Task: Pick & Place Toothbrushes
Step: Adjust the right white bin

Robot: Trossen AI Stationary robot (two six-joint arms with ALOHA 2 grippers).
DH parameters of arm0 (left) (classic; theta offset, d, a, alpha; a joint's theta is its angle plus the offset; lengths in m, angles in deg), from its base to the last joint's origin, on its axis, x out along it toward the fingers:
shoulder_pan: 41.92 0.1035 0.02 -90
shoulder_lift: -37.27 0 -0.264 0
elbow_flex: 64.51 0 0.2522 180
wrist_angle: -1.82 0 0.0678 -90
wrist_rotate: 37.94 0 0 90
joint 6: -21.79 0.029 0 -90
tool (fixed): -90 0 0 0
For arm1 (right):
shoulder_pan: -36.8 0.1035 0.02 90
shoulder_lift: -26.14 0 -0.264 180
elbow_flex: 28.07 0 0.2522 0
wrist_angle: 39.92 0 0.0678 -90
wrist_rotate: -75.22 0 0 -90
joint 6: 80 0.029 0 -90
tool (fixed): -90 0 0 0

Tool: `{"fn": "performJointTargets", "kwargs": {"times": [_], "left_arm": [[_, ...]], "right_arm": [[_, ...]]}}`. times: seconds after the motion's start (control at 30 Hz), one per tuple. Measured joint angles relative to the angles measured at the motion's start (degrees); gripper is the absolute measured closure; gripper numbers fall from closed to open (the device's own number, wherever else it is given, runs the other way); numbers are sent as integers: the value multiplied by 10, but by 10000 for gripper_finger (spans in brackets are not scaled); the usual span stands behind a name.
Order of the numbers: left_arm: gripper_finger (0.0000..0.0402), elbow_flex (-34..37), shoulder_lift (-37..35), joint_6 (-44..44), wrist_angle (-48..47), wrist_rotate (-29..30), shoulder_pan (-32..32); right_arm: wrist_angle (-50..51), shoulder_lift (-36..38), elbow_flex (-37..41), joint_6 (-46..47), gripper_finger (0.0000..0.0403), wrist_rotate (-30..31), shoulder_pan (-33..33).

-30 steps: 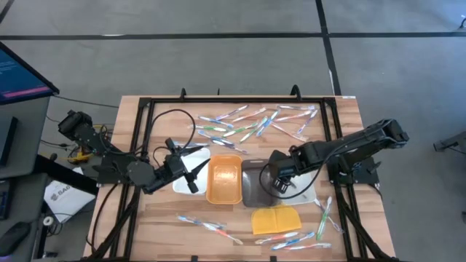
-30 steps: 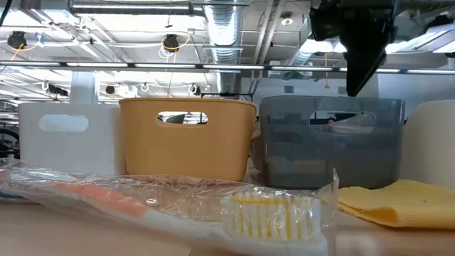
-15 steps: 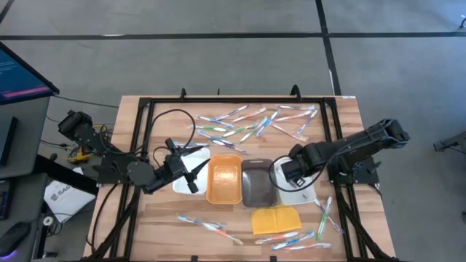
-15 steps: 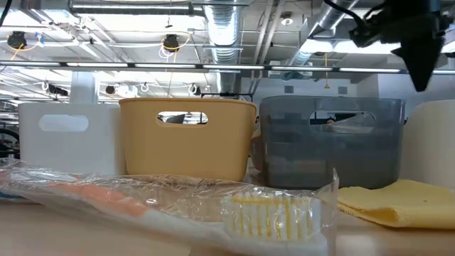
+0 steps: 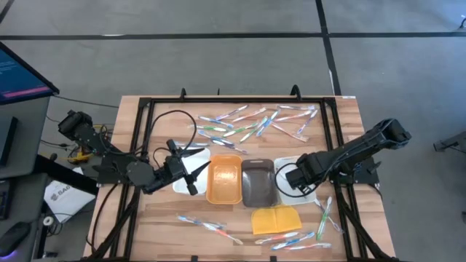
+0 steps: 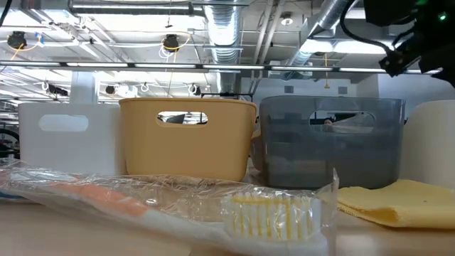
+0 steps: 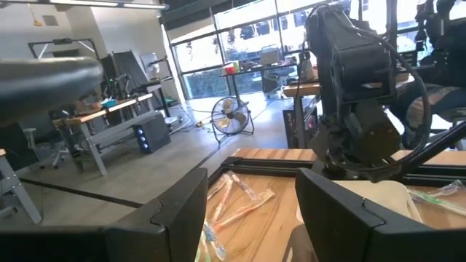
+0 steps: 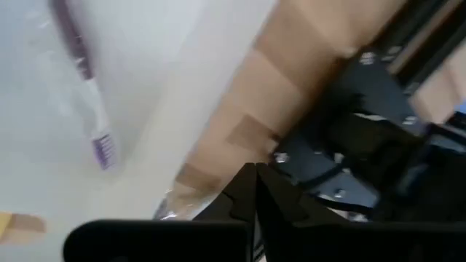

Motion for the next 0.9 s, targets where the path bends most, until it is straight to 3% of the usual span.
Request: {"fn": "performJointTargets", "kwargs": {"times": [0.9], "left_arm": [[197,0,0,0,1,-1,0]], "right_arm": [[-81,0,20,23,403,-17,44]]}}
